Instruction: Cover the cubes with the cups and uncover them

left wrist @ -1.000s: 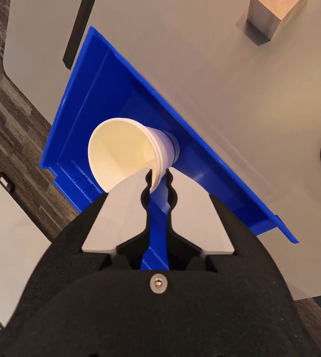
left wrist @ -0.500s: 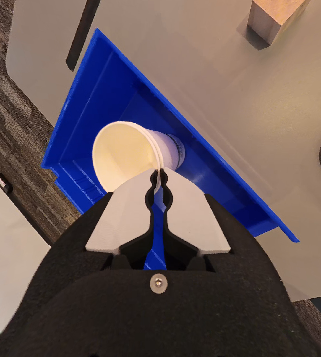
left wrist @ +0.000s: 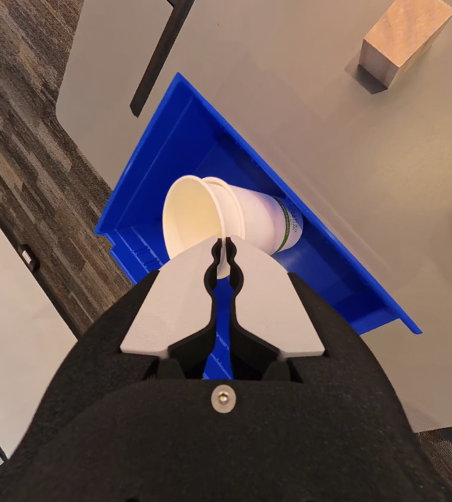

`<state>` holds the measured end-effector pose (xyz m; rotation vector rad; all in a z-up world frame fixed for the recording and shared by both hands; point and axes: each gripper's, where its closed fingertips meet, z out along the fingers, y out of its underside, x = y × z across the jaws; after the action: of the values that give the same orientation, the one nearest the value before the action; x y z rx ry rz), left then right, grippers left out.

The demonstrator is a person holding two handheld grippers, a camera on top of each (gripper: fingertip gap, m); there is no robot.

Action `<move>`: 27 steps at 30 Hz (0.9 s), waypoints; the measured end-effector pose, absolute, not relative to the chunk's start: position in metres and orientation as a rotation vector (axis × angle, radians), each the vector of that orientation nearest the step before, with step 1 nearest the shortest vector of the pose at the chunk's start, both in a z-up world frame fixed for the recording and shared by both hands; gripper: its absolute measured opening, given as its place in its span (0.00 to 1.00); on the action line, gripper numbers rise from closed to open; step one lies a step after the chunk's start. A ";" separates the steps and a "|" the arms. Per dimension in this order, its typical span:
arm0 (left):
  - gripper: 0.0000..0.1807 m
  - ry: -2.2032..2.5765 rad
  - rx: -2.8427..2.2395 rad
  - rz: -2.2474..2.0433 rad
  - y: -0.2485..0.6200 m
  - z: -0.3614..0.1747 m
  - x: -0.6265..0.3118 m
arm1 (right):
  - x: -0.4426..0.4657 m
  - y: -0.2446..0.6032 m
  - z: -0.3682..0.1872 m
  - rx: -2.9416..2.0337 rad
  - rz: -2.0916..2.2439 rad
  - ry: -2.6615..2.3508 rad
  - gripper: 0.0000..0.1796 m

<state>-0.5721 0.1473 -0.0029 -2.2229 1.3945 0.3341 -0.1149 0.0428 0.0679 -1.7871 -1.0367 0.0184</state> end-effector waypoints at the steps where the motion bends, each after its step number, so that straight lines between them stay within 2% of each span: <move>1: 0.02 1.393 -2.219 0.342 0.148 -0.001 -0.573 | -0.115 0.043 0.067 -1.790 0.017 -1.037 0.52; 27: 0.01 1.403 -2.055 0.560 0.132 0.090 -0.572 | -0.128 0.050 0.051 -1.818 0.028 -1.095 0.51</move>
<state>-0.5722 0.1319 0.0904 -2.0546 1.4031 0.5598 -0.1283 0.0498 0.0506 -1.8184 -1.0952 0.0276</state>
